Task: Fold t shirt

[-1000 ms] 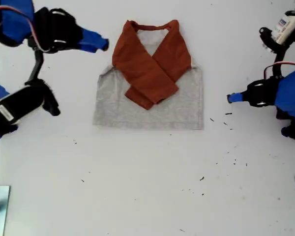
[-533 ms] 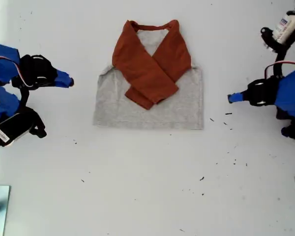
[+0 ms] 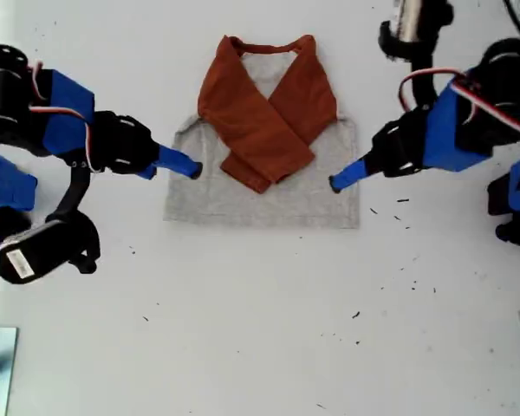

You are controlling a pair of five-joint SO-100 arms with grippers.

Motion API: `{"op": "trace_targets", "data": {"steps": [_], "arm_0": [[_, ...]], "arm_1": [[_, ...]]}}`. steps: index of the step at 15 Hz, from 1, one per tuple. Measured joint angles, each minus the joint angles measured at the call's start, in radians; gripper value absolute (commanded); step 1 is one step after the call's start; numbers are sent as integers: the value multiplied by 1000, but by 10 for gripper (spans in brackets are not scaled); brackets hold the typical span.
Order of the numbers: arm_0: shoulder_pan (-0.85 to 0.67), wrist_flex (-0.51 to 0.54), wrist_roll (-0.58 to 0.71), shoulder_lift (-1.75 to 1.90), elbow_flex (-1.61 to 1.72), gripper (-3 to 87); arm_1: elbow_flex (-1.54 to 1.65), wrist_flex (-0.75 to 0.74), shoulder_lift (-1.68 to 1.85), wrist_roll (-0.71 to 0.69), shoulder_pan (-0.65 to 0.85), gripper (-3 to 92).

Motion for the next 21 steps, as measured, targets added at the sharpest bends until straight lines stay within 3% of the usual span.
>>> {"op": "trace_targets", "data": {"steps": [5,8,10,12,13,15,19,21], "arm_0": [[63,-141,-35,-301,55,305],[37,-225,-32,-400,84,164],[34,-255,-23,-445,84,106],[34,-284,-23,-479,81,6],[32,-304,-23,-509,75,-3],[32,-337,-21,-532,58,-3],[67,-351,-12,-488,11,-3],[172,-357,-15,-410,11,-3]], "arm_1": [[114,-213,-239,98,-61,283],[235,-390,-301,103,-60,259],[229,-433,-364,100,-49,238],[207,-468,-463,100,-46,144],[196,-500,-500,100,-46,37],[149,-552,-557,100,-46,32],[161,-532,-425,123,-84,31],[216,-419,-236,163,-170,30]]}}
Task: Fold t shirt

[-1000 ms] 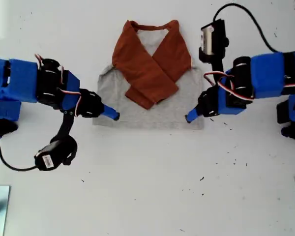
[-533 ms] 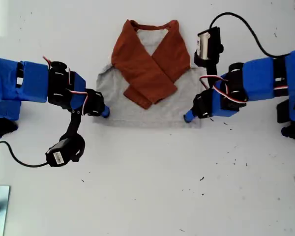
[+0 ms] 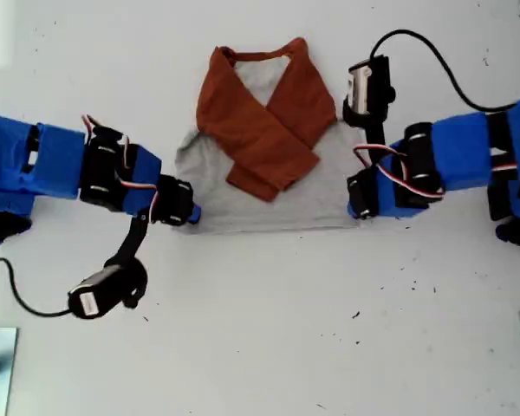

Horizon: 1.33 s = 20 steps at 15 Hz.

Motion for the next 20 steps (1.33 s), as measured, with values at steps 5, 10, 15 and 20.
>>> {"op": "trace_targets", "data": {"steps": [5,10,15,20], "arm_0": [[276,0,-133,147,-12,-3],[8,12,11,379,115,-3],[-607,-152,333,403,353,427],[-741,-267,270,686,563,151]], "arm_1": [[-35,152,233,153,-265,30],[-40,15,279,-130,104,32],[202,-472,284,-359,551,218],[577,-753,609,-330,933,216]]}}
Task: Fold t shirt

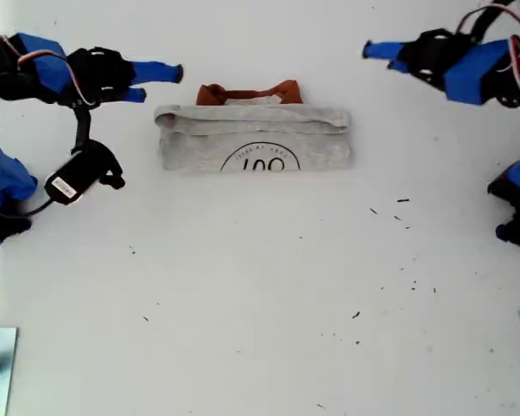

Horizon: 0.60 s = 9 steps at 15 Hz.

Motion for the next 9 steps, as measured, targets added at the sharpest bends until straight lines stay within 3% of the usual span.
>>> {"op": "trace_targets", "data": {"steps": [2,4,5,7,9], "arm_0": [[-43,2,-25,304,169,101],[26,89,-49,575,293,42],[133,127,-110,732,390,-2],[359,236,-264,1114,618,-2],[534,307,-350,1212,676,29]], "arm_1": [[40,276,249,-41,60,216],[147,531,558,-49,40,216],[233,646,755,-34,0,206],[321,838,937,51,-144,167],[399,859,965,186,-313,137]]}}
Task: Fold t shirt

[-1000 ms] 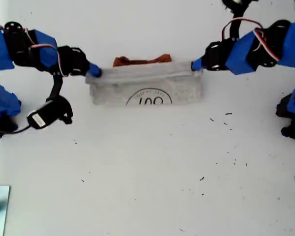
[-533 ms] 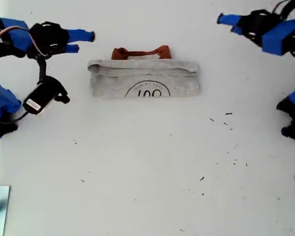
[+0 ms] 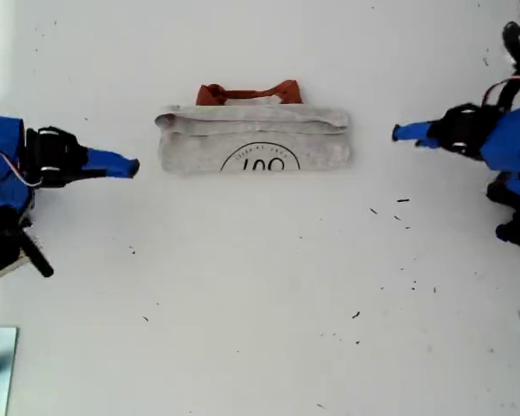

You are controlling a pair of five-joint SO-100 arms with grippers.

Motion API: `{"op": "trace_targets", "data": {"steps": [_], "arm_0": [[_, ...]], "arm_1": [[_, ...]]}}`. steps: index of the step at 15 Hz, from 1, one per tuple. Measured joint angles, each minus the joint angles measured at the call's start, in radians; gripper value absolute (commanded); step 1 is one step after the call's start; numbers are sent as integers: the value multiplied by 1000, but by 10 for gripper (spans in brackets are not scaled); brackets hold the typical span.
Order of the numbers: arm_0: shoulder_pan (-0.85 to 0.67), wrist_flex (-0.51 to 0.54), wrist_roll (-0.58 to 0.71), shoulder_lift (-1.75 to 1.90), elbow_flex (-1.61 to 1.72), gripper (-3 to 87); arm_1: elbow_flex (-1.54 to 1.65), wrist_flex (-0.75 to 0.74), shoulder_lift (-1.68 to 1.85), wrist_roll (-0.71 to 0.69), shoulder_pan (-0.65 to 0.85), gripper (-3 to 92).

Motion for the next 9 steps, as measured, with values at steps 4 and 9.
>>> {"op": "trace_targets", "data": {"steps": [4,9], "arm_0": [[20,92,49,21,11,57],[20,92,52,21,11,57]], "arm_1": [[31,66,0,-273,-80,127],[31,72,0,-394,-86,127]]}}
